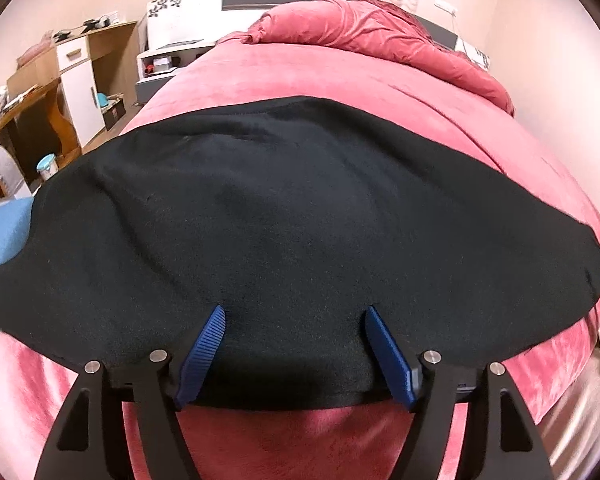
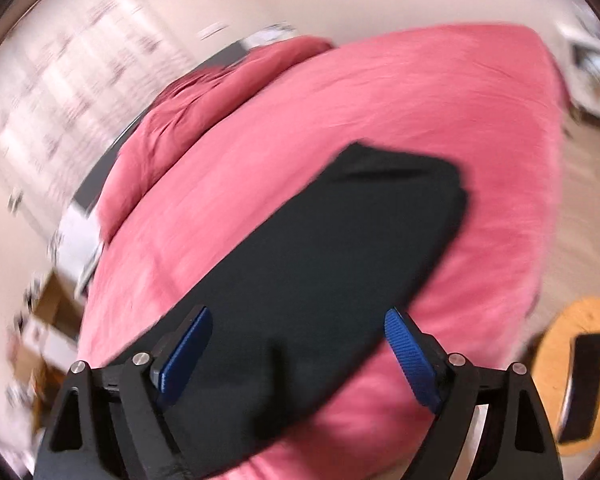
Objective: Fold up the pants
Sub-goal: 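Grasp the black pants cuff with the right tool and lift it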
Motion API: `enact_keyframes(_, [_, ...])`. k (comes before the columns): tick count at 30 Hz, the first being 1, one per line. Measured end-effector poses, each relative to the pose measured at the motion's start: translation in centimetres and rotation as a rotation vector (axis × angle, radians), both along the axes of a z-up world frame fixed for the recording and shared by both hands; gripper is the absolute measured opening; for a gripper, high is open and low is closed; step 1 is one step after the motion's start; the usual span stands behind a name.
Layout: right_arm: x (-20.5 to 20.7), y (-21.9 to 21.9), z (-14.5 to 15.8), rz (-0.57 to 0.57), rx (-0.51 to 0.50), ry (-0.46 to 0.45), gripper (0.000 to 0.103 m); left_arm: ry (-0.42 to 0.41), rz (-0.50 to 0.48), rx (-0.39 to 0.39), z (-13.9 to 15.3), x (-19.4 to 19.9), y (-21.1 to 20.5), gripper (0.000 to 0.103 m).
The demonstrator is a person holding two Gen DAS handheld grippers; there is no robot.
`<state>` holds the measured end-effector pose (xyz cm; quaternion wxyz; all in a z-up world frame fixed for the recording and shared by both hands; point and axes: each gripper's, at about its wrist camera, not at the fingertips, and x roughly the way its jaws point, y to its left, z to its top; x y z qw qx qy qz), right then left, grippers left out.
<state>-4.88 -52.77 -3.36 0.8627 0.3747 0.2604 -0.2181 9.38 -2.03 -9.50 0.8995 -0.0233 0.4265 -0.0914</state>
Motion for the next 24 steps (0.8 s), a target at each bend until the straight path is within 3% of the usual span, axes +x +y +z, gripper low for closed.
enact_keyframes(3, [-2.4, -4.5, -1.5, -0.081, 0.089, -0.021, 0.089, -0.007, 0.006, -0.002, -0.1, -0.1, -0.2, 0.078])
enact_keyframes(7, [-3.5, -8.6, -3.7, -0.091, 0.15, -0.05, 0.084, -0.011, 0.007, -0.008, -0.1, -0.3, -0.2, 0.078])
enact_keyframes(9, [-3.8, -10.3, -4.7, -0.077, 0.19, -0.108, 0.082, -0.012, 0.002, -0.014, -0.1, -0.5, -0.2, 0.079])
enact_keyframes(12, [-4.0, -11.4, -4.8, -0.073, 0.175, -0.157, 0.078, -0.011, -0.002, -0.014, -0.1, -0.5, 0.0, 0.079])
enact_keyframes(17, [-2.9, -12.0, -4.6, -0.042, 0.111, -0.152, 0.075, -0.006, -0.004, -0.023, -0.1, -0.2, -0.1, 0.083])
enact_keyframes(20, [-2.3, -12.1, -4.5, -0.034, 0.109, -0.158, 0.064, -0.004, -0.007, -0.016, -0.1, -0.1, -0.3, 0.083])
enact_keyframes(22, [-0.5, -12.3, -4.6, -0.027, 0.135, -0.144, 0.046, -0.001, -0.005, -0.017, -0.1, 0.0, -0.3, 0.084])
enact_keyframes(24, [-0.2, -12.6, -5.0, -0.033, 0.178, -0.152, 0.039, 0.001, -0.003, -0.012, 0.0, 0.0, -0.4, 0.084])
